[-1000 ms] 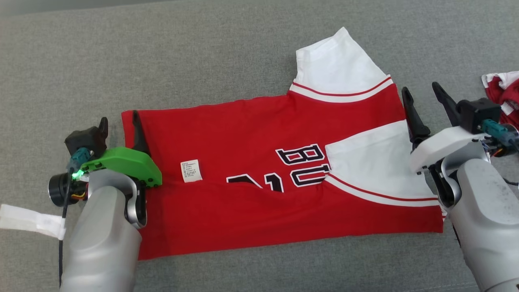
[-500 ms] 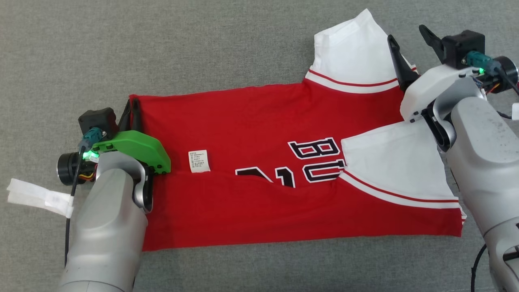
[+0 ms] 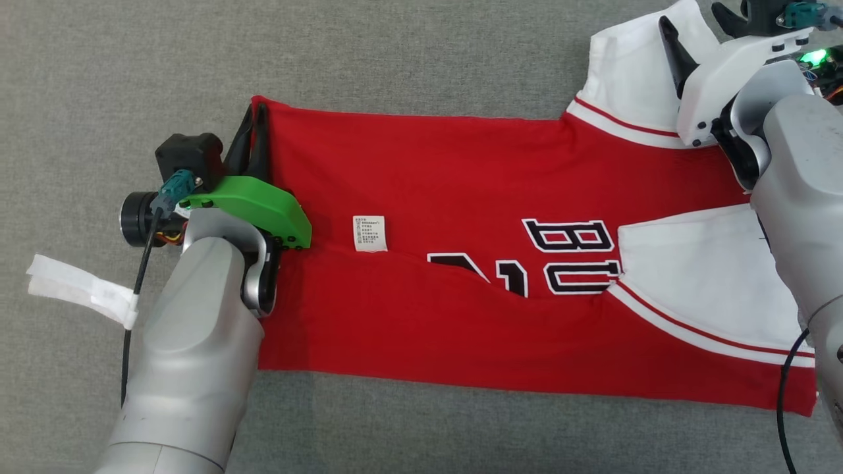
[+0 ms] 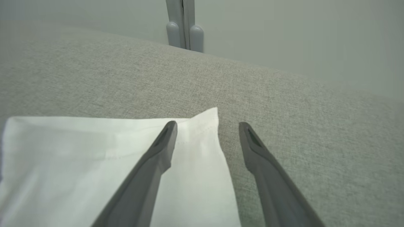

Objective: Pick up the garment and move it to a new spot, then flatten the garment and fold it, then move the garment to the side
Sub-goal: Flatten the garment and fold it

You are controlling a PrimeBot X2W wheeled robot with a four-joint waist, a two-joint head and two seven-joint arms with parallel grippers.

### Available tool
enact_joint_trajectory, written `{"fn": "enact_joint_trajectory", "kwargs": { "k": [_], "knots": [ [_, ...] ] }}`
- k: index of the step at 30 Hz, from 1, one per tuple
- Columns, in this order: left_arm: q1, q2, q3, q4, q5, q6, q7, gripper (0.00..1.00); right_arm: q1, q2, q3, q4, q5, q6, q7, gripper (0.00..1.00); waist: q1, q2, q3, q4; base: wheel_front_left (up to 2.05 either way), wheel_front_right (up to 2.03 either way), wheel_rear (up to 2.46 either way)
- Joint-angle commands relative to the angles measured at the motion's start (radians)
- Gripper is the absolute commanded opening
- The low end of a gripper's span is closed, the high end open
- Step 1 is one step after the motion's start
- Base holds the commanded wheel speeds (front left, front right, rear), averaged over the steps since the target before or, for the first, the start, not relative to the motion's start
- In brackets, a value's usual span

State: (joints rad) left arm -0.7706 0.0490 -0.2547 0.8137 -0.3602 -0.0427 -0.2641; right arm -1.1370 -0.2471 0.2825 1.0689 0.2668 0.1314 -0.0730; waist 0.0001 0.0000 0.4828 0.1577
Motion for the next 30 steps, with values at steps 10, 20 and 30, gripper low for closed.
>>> {"fn": "enact_joint_trajectory", "kwargs": {
  "k": [10,20,30],
  "knots": [
    [-0.001,0.005,-0.067,-0.082,-0.057,0.06,0.0,0.0,-0.058,-0.032,0.028,0.06,0.012,-0.002,-0.105,0.0,-0.0001,0.0,0.027,0.025,0.0,0.0,0.0],
    [0.055,0.007,0.014,-0.171,0.007,0.074,0.0,0.0,-0.085,-0.037,-0.04,-0.03,-0.001,-0.002,-0.193,0.0,-0.0001,0.0,-0.02,-0.007,0.0,0.0,0.0],
    [0.185,0.031,0.112,-0.215,0.08,0.03,0.0,0.0,0.168,0.005,-0.099,-0.296,0.056,-0.002,-0.192,0.0,-0.0001,0.0,-0.119,-0.084,0.0,0.0,0.0]
  ]
}}
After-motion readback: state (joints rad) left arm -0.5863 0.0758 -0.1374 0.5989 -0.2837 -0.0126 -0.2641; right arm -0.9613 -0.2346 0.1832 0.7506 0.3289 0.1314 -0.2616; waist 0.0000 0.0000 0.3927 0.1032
